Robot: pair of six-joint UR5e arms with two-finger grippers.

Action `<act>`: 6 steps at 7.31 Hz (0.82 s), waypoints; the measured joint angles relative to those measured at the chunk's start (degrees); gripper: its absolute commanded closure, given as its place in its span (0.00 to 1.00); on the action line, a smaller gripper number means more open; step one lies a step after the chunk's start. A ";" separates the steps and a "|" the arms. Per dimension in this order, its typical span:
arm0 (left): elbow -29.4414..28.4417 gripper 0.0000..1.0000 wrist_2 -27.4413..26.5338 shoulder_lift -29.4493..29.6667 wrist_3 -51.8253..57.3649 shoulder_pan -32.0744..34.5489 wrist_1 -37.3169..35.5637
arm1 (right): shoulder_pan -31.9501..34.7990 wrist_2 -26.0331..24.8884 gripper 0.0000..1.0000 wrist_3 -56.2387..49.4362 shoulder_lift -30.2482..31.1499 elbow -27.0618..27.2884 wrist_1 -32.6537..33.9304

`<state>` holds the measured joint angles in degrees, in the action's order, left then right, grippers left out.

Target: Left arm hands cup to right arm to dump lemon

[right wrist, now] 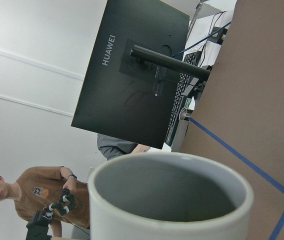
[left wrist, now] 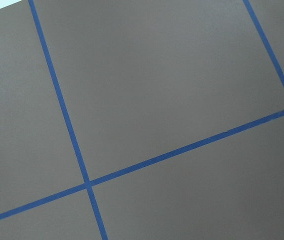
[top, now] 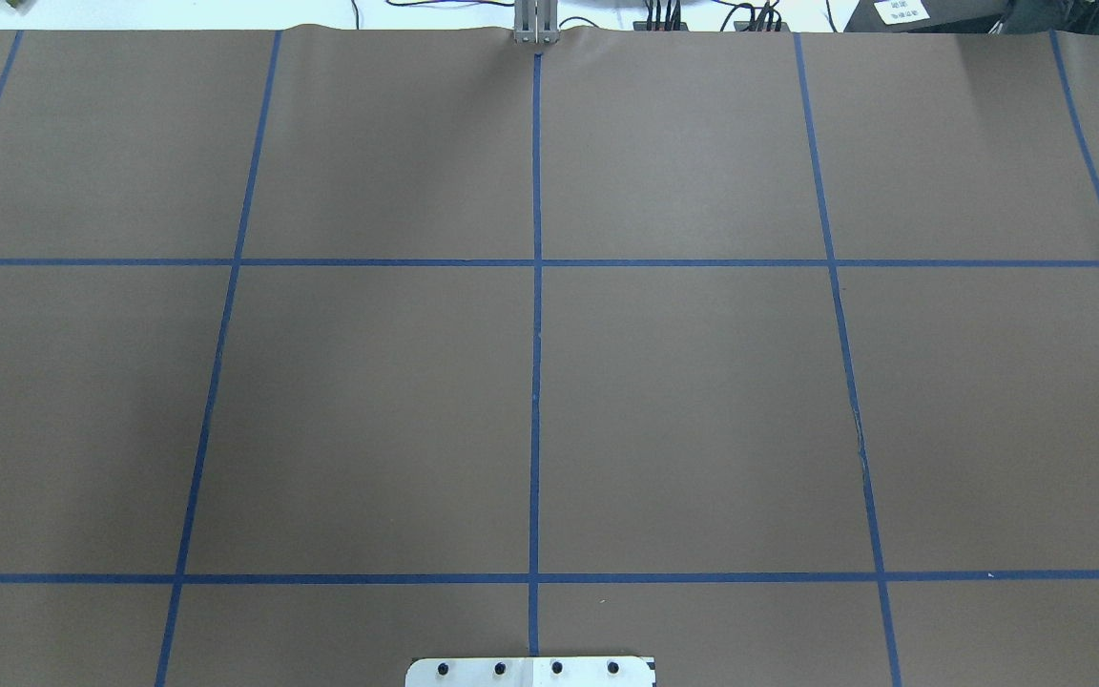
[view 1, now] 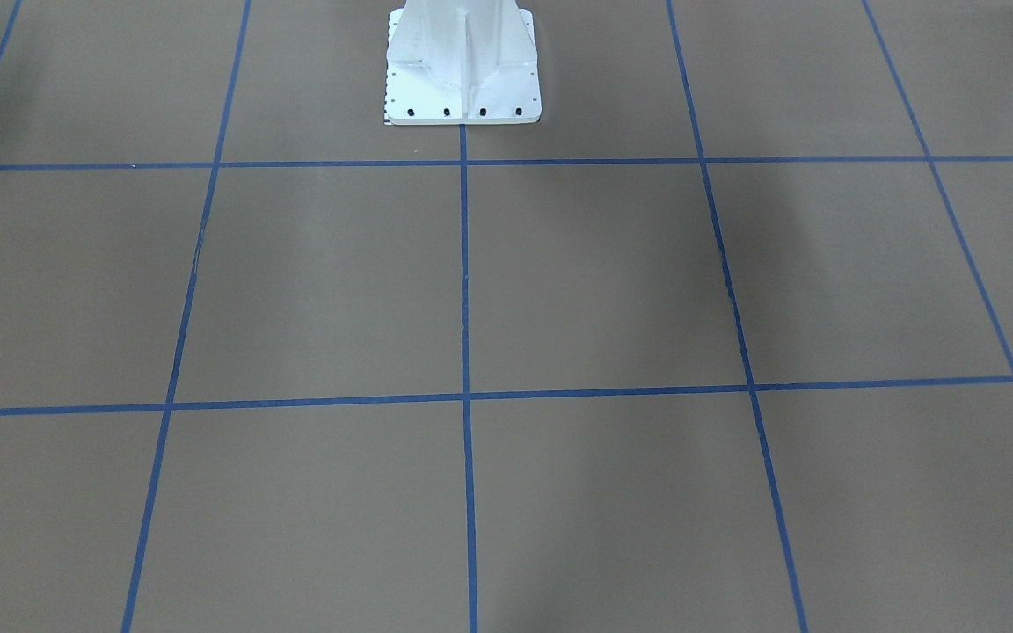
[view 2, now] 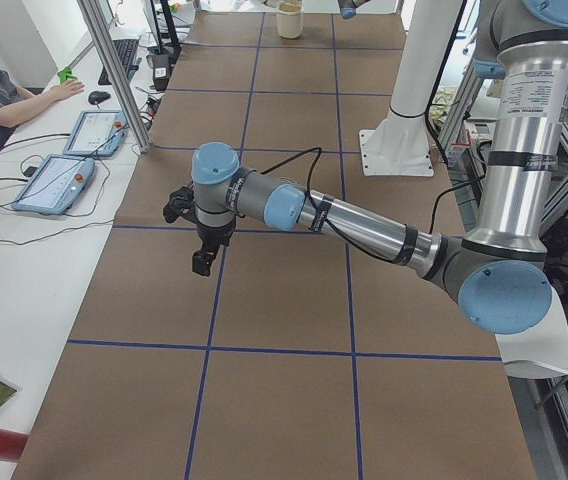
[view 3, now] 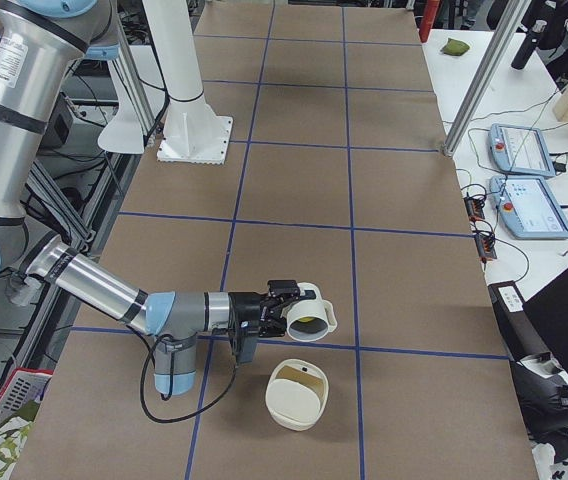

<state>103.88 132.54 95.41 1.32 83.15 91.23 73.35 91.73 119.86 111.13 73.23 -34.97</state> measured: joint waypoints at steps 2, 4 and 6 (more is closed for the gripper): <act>0.06 0.00 0.00 0.06 0.00 0.00 -0.03 | 1.09 -0.05 0.82 7.85 -1.68 -5.23 -4.43; 0.09 0.00 0.00 0.17 0.00 -0.09 -0.06 | 2.17 -0.11 0.81 15.30 -3.48 -8.13 -6.15; 0.09 0.00 0.00 0.38 -0.02 -0.15 -0.08 | 2.87 -0.09 0.81 22.27 -4.68 -8.78 -6.39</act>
<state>103.97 132.54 95.79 1.30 82.99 91.15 76.22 91.64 142.13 106.45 64.45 -41.36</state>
